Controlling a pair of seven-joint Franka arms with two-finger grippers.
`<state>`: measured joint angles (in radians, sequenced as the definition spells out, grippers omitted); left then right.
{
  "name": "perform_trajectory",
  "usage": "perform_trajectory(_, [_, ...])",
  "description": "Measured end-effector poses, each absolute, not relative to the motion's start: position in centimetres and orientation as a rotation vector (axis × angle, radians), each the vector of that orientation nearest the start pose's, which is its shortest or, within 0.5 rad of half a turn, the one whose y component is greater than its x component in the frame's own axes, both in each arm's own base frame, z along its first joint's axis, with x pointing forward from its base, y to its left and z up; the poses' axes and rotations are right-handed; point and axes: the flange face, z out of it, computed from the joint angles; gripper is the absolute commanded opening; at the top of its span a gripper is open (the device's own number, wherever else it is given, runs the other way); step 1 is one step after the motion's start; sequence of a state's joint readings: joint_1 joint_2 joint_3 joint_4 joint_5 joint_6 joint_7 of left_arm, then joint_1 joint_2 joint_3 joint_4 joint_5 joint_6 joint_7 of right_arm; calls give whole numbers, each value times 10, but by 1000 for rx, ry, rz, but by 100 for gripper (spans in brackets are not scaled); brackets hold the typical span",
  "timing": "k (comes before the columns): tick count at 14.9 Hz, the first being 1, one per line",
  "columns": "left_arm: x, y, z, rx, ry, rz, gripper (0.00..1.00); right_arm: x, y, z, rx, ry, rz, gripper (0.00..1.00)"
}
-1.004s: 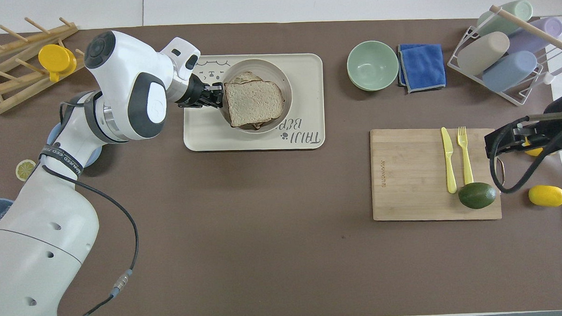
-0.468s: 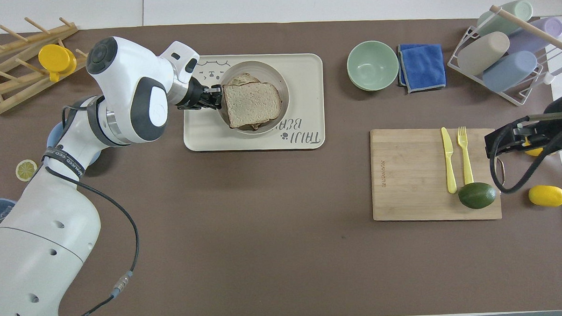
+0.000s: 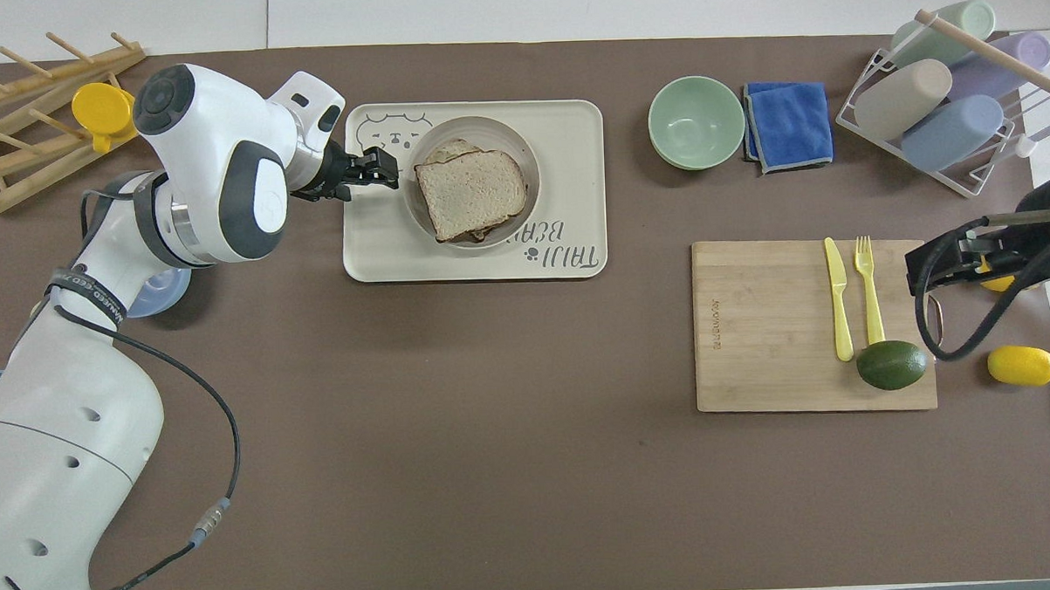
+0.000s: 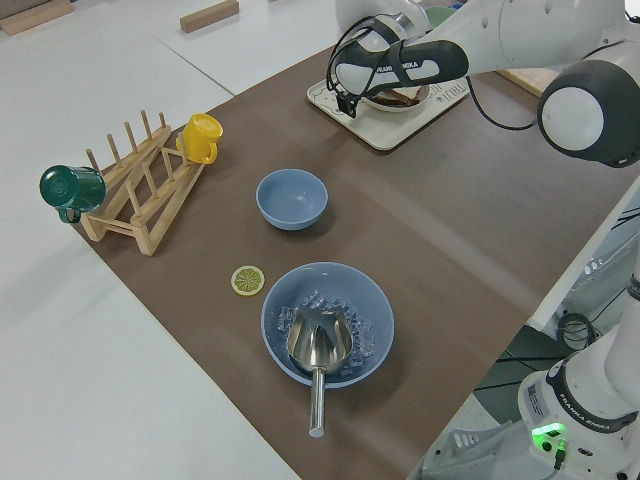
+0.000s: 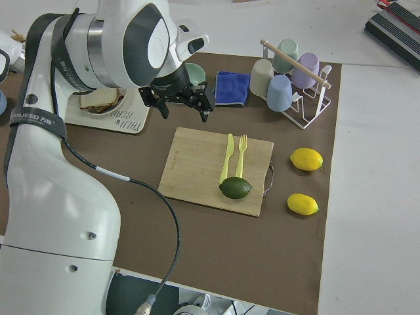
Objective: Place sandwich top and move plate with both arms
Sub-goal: 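Open the left gripper and withdraw it from the plate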
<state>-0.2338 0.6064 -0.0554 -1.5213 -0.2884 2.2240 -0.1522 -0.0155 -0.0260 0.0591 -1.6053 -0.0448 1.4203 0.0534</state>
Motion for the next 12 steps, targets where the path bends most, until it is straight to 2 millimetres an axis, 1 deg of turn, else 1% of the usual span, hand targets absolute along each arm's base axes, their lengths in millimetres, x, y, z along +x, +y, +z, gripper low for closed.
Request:
perform_trajectory(3, [696,-177,324,-3379,-65,-79,100,529,18,611,-3186,21,250,100])
perform_trajectory(5, [703,-156,335,-3351,-71,-86,100,529,18,611,-3186,21,250,100])
perform_trajectory(6, [706,-143,344,-3339,-76,-81,100,529,18,611,-3186,21,250,100])
perform_trajectory(8, [708,-118,378,-3334,-94,-94,100,529,18,611,-3186,21,250,100])
perform_trajectory(9, [706,-107,400,-3334,-106,-112,100,529,18,611,-3186,21,250,100])
perform_trajectory(10, [701,-97,423,-3334,-115,-113,100,529,18,611,-3186,21,250,100])
perform_trajectory(12, [685,-82,467,-3321,-121,-80,100,529,18,611,-3186,21,249,100])
